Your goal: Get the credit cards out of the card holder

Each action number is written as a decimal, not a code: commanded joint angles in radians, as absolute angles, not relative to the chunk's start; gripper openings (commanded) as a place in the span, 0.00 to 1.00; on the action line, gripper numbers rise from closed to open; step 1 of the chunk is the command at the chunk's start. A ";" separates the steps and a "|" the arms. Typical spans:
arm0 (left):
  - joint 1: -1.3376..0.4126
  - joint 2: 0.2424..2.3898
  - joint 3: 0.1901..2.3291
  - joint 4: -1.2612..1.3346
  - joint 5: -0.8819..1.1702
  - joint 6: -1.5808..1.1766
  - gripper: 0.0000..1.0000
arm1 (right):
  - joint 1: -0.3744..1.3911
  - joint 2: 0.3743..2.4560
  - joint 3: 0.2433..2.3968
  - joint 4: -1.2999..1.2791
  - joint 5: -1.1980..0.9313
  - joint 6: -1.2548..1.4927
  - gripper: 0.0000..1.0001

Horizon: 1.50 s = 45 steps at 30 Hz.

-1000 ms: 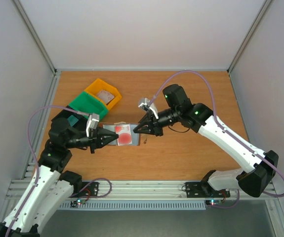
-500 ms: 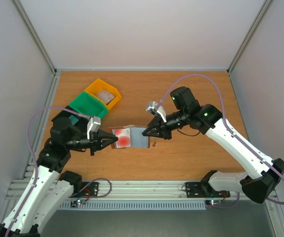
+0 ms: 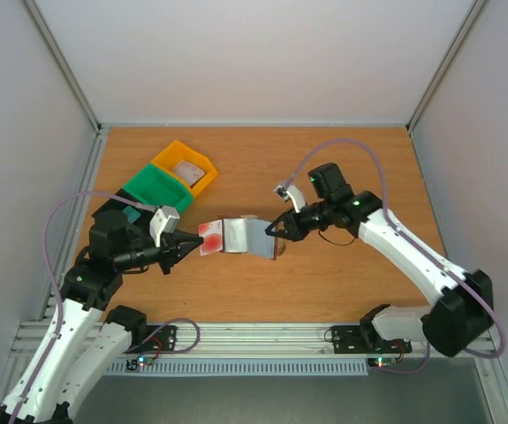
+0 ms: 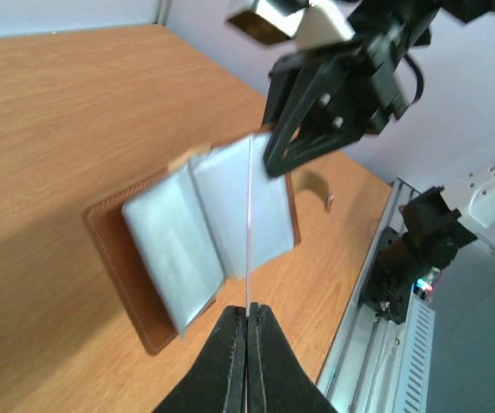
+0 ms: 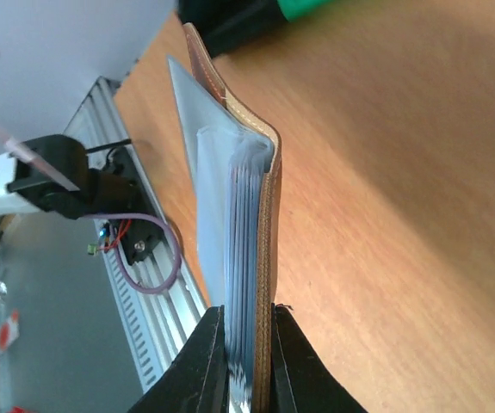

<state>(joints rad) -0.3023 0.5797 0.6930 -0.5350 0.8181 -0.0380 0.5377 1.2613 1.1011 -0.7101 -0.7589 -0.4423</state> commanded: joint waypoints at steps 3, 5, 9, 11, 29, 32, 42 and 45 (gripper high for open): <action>-0.298 0.567 0.649 -0.424 0.790 -0.246 0.00 | 0.528 1.446 0.992 -0.555 -0.840 -0.230 0.01; -0.298 0.573 0.639 -0.392 0.849 -0.247 0.00 | 0.525 1.500 0.954 -0.515 -0.886 -0.200 0.01; -0.299 0.584 0.635 -0.416 0.939 -0.157 0.00 | 0.522 1.585 0.892 -0.452 -0.917 -0.169 0.01; -0.300 0.593 0.637 -0.424 0.979 -0.112 0.00 | 0.515 1.623 0.875 -0.444 -0.911 -0.163 0.04; -0.326 0.670 0.637 -0.377 1.088 -0.063 0.00 | 0.425 1.185 1.011 -0.862 -0.359 -0.184 0.84; -0.334 0.672 0.638 -0.358 1.102 -0.072 0.00 | 0.566 1.117 1.115 -0.803 -0.470 -0.304 0.84; -0.357 0.684 0.682 -0.501 1.147 0.091 0.00 | 0.874 1.307 1.392 -0.801 -0.699 -0.534 0.84; -0.362 0.680 0.681 -0.486 1.150 0.090 0.00 | 0.921 1.354 1.430 -0.861 -0.709 -0.579 0.76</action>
<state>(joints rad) -0.3534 0.6804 0.6472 -0.4831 1.1160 0.0307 0.8665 1.3022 1.3861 -0.7532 -0.6655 -0.4686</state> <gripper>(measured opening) 0.007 0.802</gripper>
